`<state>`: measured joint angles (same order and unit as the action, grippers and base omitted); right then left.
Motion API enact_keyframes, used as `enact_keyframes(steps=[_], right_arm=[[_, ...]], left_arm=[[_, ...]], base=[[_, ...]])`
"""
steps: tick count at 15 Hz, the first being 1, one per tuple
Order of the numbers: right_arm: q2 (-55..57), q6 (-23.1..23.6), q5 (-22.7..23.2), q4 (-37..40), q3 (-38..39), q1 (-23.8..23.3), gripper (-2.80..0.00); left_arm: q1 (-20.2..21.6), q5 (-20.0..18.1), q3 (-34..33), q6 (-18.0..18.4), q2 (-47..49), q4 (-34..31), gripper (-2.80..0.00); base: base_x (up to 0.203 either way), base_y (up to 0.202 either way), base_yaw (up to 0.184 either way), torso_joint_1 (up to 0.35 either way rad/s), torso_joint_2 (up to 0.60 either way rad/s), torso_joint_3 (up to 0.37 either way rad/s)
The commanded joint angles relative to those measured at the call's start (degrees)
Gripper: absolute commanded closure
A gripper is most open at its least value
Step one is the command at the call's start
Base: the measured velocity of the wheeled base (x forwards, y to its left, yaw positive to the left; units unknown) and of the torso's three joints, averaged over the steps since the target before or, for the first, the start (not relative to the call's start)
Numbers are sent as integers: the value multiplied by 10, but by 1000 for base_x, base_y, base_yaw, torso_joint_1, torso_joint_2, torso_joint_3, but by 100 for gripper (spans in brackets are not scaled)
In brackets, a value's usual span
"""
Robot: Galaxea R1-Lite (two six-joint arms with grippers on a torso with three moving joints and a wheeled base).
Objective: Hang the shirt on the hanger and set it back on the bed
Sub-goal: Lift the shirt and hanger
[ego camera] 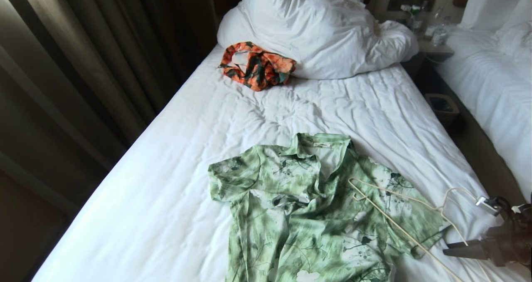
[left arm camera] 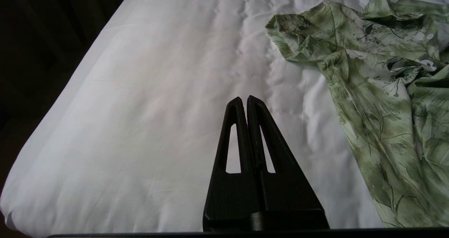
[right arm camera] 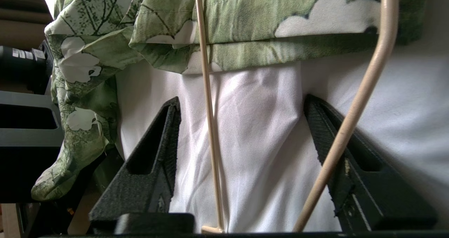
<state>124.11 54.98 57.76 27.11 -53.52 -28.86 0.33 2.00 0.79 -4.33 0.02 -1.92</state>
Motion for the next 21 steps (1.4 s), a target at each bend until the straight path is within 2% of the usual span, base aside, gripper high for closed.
enact_keyframes(steps=[1, 8, 16, 17, 19, 21], right_arm=[[1, 3, 3, 3, 0, 0, 0], [-9, 3, 2, 5, 1, -1, 0], [-114, 6, 3, 21, 14, -15, 0], [-124, 15, 3, 22, 15, -19, 0], [-131, 81, 2, 20, 7, -34, 0], [-158, 119, 2, 17, 0, -40, 0]], left_arm=[[0, 0, 0, 0, -1, 0, 0], [0, 0, 0, -1, -1, 0, 0], [0, 0, 0, 0, -1, 0, 0], [0, 0, 0, 0, -1, 0, 0], [0, 0, 0, 0, -1, 0, 0], [0, 0, 0, -1, -1, 0, 0]], base=[[0, 0, 0, 0, 0, 0], [0, 0, 0, 0, 0, 0], [0, 0, 0, 0, 0, 0], [0, 0, 0, 0, 0, 0], [0, 0, 0, 0, 0, 0], [0, 0, 0, 0, 0, 0]])
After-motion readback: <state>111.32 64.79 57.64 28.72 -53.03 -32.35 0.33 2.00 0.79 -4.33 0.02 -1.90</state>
